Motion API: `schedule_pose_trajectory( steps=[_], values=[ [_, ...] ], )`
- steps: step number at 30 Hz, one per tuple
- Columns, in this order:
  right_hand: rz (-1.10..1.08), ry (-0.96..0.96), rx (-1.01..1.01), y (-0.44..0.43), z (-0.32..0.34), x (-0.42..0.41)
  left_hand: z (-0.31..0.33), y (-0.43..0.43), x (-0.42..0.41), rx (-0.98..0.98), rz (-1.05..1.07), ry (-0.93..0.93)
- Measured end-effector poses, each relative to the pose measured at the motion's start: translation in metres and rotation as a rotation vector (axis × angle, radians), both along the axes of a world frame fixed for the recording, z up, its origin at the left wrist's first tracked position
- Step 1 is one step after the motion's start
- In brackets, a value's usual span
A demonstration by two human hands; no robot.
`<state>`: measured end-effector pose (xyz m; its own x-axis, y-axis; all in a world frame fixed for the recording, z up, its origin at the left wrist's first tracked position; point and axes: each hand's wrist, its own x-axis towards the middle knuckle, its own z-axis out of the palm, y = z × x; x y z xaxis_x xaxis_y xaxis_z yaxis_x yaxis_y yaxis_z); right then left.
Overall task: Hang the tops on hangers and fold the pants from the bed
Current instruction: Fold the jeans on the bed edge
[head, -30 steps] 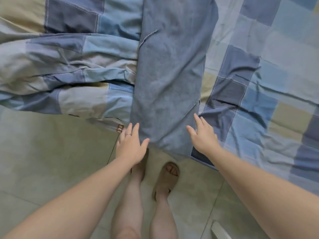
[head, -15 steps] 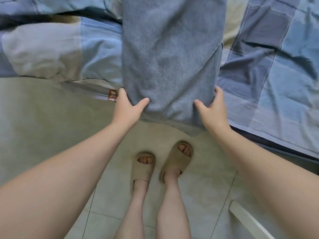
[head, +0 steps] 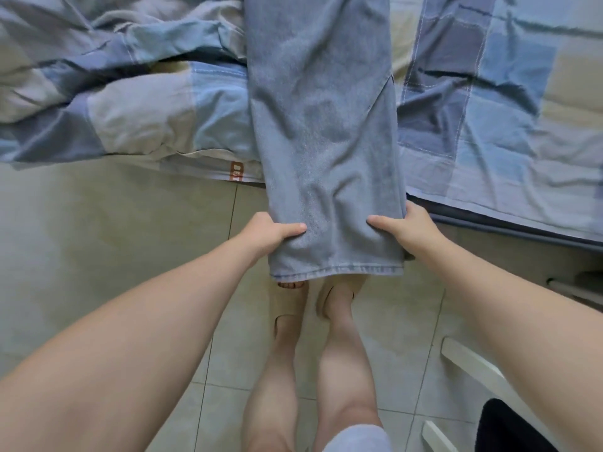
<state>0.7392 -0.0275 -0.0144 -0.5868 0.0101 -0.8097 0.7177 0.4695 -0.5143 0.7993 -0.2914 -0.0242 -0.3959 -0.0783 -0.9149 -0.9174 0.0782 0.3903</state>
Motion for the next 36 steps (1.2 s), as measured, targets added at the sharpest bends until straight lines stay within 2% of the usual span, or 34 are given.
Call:
schedule_pose_trajectory(
  steps=[3,8,16,21,28,36],
  values=[
    [-0.091,-0.052,-0.006,-0.001,0.031,0.024,0.030,0.003,0.022,0.003,0.054,-0.037],
    [-0.246,-0.012,0.010,-0.017,0.093,0.048,0.094,0.006,0.053,-0.048,0.231,-0.048],
    [-0.325,0.044,-0.038,-0.044,0.203,0.072,0.203,-0.030,0.084,-0.078,0.212,-0.013],
    [-0.414,0.011,-0.072,-0.046,0.254,0.108,0.259,-0.041,0.117,-0.052,0.194,0.018],
    [-0.448,-0.032,-0.153,-0.035,0.288,0.195,0.301,-0.046,0.197,-0.033,0.150,-0.015],
    [-0.259,-0.114,-0.080,-0.004,0.289,0.306,0.305,-0.017,0.313,-0.110,0.103,-0.105]
  ],
)
